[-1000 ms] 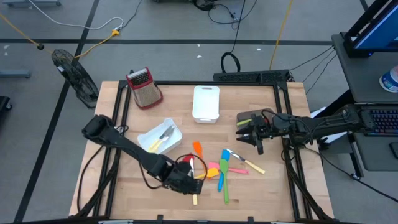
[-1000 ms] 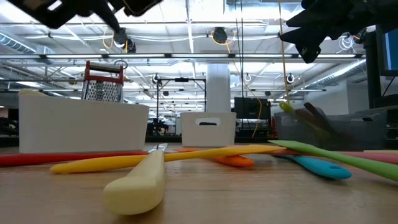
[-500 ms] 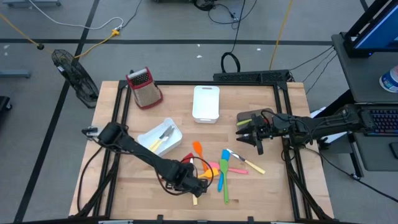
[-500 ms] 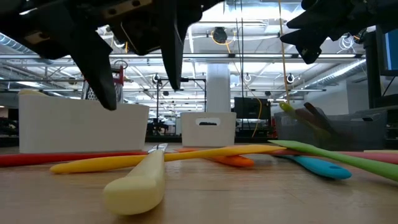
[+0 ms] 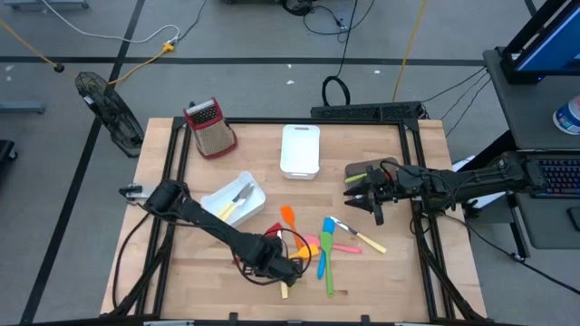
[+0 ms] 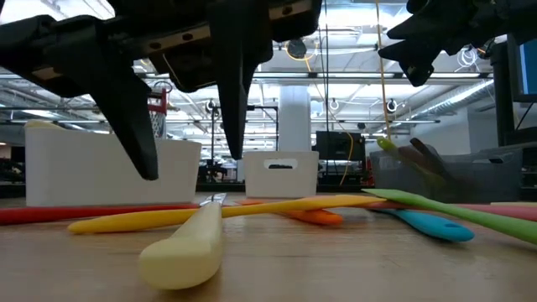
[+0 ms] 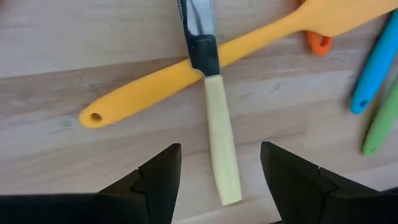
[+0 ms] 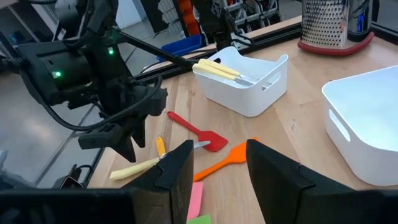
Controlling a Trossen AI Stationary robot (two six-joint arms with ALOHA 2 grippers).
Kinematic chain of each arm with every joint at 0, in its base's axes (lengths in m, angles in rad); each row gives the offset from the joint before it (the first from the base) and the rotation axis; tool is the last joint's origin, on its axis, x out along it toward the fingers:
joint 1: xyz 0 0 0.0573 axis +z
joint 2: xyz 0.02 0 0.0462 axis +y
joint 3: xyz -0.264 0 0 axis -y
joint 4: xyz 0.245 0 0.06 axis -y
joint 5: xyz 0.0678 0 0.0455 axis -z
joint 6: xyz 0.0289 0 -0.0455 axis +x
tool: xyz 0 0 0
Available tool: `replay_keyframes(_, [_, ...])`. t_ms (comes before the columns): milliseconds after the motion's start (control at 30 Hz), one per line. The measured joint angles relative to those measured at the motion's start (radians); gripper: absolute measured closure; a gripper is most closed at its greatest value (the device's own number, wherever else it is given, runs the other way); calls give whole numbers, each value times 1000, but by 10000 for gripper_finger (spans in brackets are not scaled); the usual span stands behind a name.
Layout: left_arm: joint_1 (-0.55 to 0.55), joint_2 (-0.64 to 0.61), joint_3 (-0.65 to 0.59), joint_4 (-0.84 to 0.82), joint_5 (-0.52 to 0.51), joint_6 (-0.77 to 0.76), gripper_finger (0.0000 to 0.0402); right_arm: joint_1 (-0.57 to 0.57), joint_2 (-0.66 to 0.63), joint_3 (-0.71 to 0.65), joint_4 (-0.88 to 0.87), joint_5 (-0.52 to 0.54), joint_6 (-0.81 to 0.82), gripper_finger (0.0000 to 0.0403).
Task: Pick & Place Kitchen Items
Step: Put the white table knife into the bottom white bin
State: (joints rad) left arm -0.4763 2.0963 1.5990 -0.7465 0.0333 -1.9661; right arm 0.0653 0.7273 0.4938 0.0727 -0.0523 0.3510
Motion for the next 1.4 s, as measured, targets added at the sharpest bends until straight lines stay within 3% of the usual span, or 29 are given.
replay_keyframes(600, [6, 98, 5, 71, 50, -34, 176, 0, 0, 0, -9, 3, -1, 261])
replay_keyframes(1033, [3, 105, 3, 57, 41, -104, 176, 0, 0, 0, -18, 3, 2, 261])
replay_keyframes(1400, [3, 105, 1, 55, 45, -51, 176, 0, 0, 0, -18, 3, 2, 261])
